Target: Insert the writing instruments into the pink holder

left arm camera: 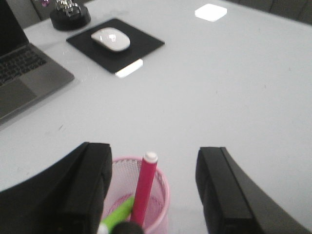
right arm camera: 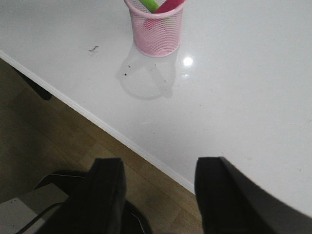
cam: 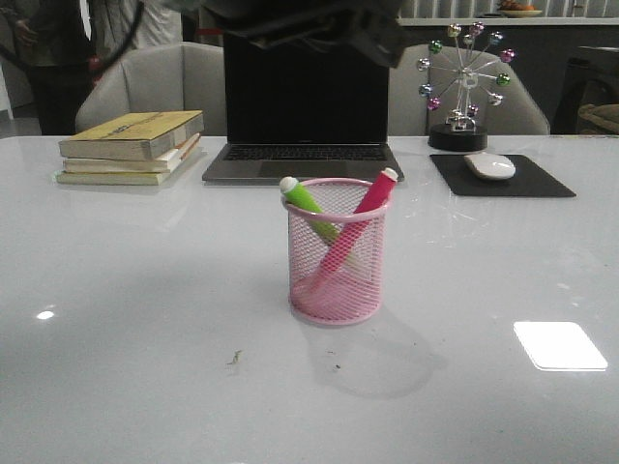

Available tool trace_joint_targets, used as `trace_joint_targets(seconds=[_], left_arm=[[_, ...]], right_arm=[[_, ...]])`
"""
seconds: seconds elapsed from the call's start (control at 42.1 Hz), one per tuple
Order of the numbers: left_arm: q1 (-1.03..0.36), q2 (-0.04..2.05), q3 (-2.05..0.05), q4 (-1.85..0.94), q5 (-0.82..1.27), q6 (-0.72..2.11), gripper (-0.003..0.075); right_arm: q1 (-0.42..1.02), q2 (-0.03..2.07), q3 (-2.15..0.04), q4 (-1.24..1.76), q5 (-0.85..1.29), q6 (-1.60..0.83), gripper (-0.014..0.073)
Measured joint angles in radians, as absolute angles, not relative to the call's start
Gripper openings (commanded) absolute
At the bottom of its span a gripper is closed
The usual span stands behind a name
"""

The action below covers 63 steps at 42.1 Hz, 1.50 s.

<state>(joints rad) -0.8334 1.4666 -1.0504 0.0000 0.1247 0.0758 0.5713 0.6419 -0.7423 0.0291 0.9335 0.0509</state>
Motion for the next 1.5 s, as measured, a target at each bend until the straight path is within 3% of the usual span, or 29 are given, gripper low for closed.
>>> trace_joint_targets(seconds=[0.262,0.761,0.856,1.022,1.07,1.498], left_arm=[[-0.820,1.237,-1.053,0.042,0.520,0.068,0.0446],[-0.792,0.760,-0.702,0.029,0.629,0.023,0.0438],[-0.792,0.666,-0.633,0.029,0.640,0.023,0.0370],[-0.792,0.610,-0.591,0.028,0.643,0.023,0.0134],[-0.792,0.610,-0.586,0.028,0.643,0.023,0.0085],[-0.792,0.610,-0.583,0.011,0.643,0.023,0.0097]], right_arm=[[0.571,0.642,-0.742,0.029,0.934,0.051,0.0447],[0.571,0.642,-0.742,0.029,0.936,0.051,0.0446],[0.571,0.642,-0.742,0.029,0.936,0.051,0.0364],[0.571,0.642,-0.742,0.029,0.936,0.041,0.0091],[0.571,0.642,-0.742,0.029,0.936,0.040,0.0050],[0.571,0.642,-0.742,0.029,0.936,0.038,0.0067]])
